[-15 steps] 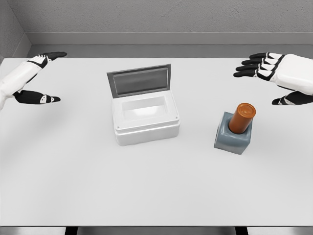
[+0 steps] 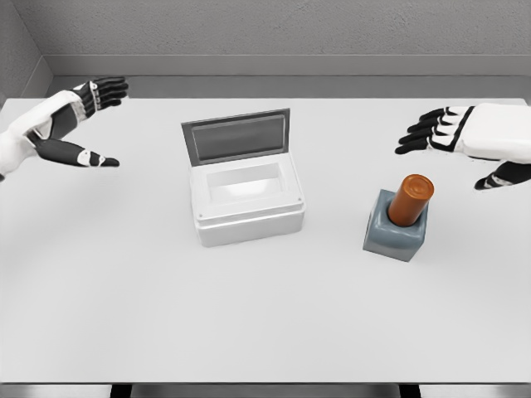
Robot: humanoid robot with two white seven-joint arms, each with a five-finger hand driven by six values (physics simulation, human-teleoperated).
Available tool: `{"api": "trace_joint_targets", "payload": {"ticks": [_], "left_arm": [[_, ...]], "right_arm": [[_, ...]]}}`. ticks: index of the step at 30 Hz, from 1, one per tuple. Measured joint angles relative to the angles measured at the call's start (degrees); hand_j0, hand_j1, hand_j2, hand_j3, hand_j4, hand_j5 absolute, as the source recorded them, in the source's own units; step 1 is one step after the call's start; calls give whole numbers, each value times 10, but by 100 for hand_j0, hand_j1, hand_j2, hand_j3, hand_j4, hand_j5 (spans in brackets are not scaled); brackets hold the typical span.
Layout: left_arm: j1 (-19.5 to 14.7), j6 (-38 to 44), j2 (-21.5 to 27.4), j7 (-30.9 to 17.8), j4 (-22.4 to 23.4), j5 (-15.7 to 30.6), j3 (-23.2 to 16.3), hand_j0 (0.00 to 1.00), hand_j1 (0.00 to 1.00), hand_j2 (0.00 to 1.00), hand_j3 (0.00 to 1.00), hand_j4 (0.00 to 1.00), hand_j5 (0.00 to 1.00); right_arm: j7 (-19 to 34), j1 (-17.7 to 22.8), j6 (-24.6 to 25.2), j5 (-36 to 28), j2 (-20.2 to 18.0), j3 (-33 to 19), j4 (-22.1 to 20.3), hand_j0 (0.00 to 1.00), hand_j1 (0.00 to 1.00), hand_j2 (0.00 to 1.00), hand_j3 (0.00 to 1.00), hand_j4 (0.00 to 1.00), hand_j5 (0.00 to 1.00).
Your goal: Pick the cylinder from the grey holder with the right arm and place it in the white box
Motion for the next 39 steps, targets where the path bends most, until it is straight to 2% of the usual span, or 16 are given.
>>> {"api": "trace_joint_targets", "payload": {"ticks": [3,6,16,26,39], "left_arm": [[-4,30,-8,-5,23,32,0,100,100,100,100,100,100],[-3,38,-12,-7,33,42,0,100,100,100,100,100,100],[-3,43,-19,-8,44,40,-1,100,100,100,100,100,100],[-3,44,-37,-8,53,39,-2,100,100,100,100,100,100],[-11,44,-59,-8,81,35,-4,100,100,100,100,100,100]], "right_arm": [[14,-15,0,23,35,-1,1,100,100,100,100,100,100],[19,-19,0,48,63,3,6,100,100,100,100,100,100],[22,-44,0,64,91,13,29,99,99,99,99,99,99],[22,-47,-1,127,95,63,42,99,99,99,99,99,99],[22,-42,0,155,89,108,39,98,98,98,98,98,98]]}}
